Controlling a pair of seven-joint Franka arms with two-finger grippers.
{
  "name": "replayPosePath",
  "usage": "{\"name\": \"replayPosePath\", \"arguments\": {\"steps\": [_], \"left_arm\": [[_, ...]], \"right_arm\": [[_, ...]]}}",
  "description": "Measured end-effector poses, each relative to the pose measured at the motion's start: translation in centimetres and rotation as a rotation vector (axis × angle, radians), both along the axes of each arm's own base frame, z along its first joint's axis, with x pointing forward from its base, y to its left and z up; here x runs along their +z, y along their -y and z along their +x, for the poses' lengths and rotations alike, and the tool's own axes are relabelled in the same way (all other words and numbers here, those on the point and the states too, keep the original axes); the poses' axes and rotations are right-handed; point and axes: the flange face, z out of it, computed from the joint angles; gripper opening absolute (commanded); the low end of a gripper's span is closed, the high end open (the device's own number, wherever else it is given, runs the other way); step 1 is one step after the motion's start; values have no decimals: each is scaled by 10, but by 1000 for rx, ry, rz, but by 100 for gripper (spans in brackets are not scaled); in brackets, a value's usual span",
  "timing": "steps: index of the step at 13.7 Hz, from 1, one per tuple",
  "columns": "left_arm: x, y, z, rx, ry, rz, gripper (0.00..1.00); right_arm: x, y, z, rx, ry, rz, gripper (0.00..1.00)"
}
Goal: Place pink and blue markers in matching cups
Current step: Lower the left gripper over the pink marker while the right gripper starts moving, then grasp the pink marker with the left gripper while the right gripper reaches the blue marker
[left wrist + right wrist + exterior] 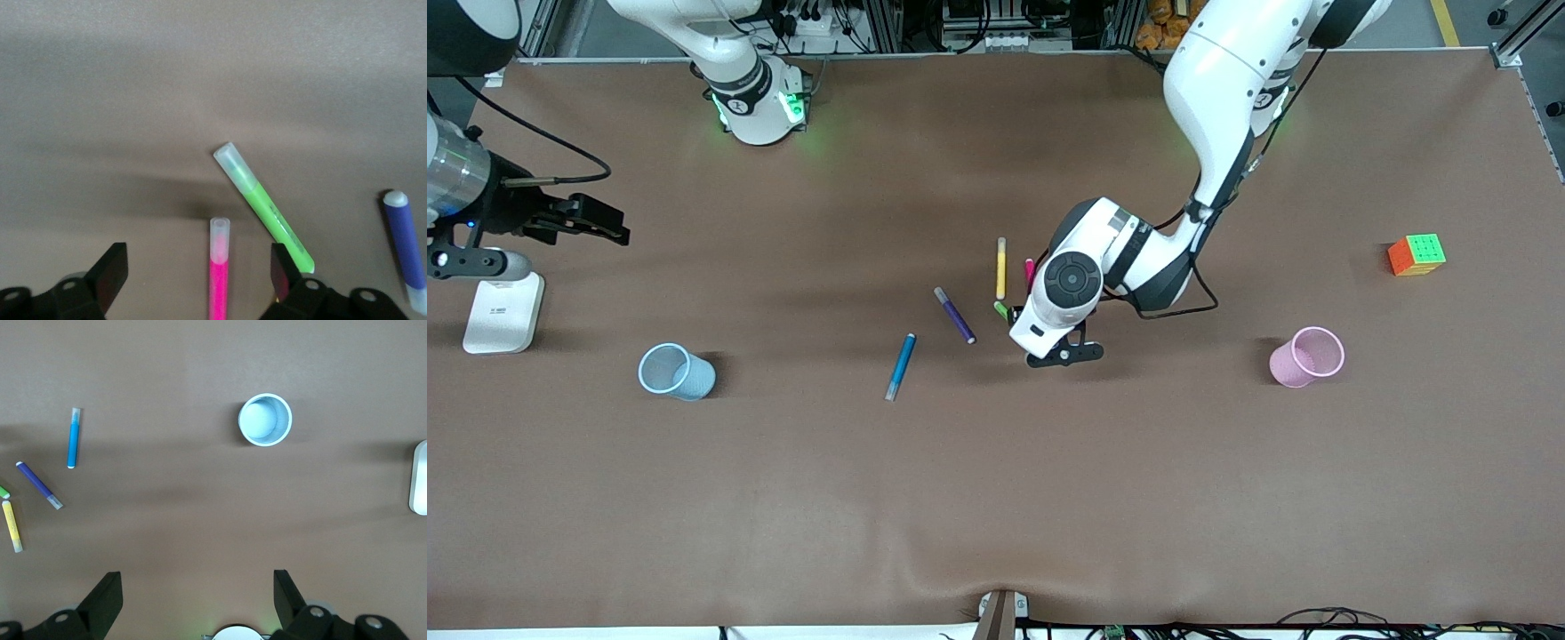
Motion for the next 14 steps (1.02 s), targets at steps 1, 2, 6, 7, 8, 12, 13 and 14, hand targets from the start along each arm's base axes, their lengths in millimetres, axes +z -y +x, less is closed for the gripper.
{"name": "replayPosePath", "arguments": {"steps": [1, 2, 6, 7, 8, 12, 13, 14], "left_arm": [[-6, 1, -1, -1, 2, -2, 86], [-13, 4, -5, 1, 4, -2, 81], [-32, 28, -29, 12, 1, 23, 71], [-33, 30, -32, 9, 0, 27, 70], [-34, 29, -32, 8, 0, 31, 70], [-36, 23, -29, 13, 3, 41, 68], [-37, 22, -29, 7, 5, 47, 66], [-39, 21, -31, 1, 6, 53, 66]], "right_arm": [[-3, -9, 1, 15, -6, -1, 100], [-9, -18, 3, 30, -16, -2, 100], [-49, -40, 19, 55, -79, -8, 100], [-63, -41, 25, 55, -96, -6, 100], [-75, -44, 31, 59, -112, -2, 100], [-101, -81, 40, 115, -136, -3, 100], [-98, -91, 43, 130, -120, -2, 100], [-93, -97, 45, 139, -105, -2, 100]]}}
